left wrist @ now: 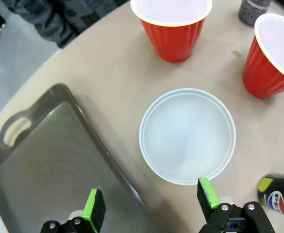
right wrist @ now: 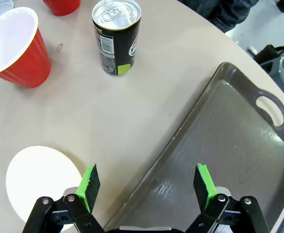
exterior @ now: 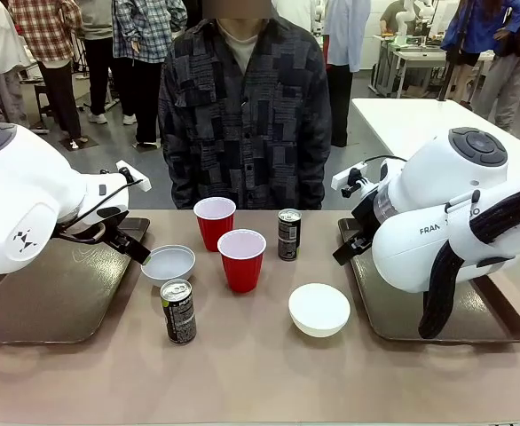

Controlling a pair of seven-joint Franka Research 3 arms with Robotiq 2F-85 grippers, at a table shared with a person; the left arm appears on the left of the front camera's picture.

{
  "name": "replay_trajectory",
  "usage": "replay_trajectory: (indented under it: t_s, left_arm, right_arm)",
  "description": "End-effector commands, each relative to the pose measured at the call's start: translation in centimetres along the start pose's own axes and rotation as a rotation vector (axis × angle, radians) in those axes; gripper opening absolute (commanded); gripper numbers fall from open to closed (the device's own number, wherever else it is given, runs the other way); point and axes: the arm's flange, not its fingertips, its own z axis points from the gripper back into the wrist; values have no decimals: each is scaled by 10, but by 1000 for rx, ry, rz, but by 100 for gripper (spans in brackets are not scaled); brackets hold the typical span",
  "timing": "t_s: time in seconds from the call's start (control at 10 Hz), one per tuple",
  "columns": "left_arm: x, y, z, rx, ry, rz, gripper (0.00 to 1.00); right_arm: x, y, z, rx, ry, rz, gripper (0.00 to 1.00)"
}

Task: Prepare tableware on both trays.
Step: Pick up a Picnic Bowl from the table and place it on a Handle tray.

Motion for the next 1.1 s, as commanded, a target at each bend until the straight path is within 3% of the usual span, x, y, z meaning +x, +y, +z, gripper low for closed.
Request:
replay_trajectory:
  t_s: [0.0,0.2,0.4,0.7,1.0]
  left_arm:
    - [0,0,0,0,0,0,100]
    - [0,0,0,0,0,0,100]
    - [-1,-15,44,-12,162,-38,100]
    - [-15,-30,104,-141,282,-36,100]
    - [-24,-44,151,-93,216,-14,100]
  right_arm:
    - [0,0,0,0,0,0,100]
    - [0,0,0,0,0,0,100]
    - [0,-6,50,-13,-5,110,100]
    - [-8,-37,108,-148,80,120,100]
    - [-35,-65,136,-315,213,154,100]
